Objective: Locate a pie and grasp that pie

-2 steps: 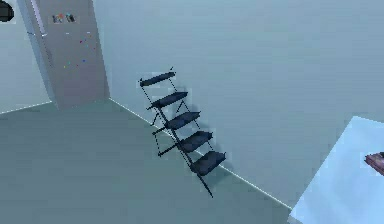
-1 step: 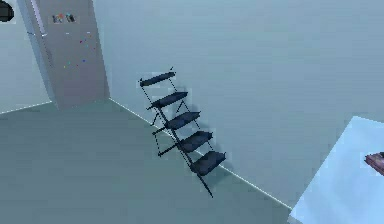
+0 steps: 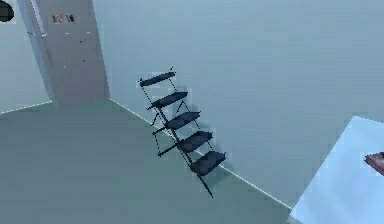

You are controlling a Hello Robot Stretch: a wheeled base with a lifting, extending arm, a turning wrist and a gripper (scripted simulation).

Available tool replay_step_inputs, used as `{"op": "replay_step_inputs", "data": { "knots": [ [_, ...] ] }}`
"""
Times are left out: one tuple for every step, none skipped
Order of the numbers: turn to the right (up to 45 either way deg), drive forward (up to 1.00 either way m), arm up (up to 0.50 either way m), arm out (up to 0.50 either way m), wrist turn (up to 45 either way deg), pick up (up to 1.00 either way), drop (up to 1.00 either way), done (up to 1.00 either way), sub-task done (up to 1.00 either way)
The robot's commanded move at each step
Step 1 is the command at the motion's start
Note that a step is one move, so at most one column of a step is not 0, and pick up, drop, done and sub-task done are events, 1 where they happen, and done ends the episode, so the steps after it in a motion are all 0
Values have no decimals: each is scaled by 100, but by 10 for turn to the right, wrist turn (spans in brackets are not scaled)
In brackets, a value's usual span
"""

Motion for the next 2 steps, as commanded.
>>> {"op": "replay_step_inputs", "data": {
  "knots": [
    [0,0,-10,0,0,0,0,0,0],
    [0,0,0,0,0,100,0,0,0]
  ]
}}
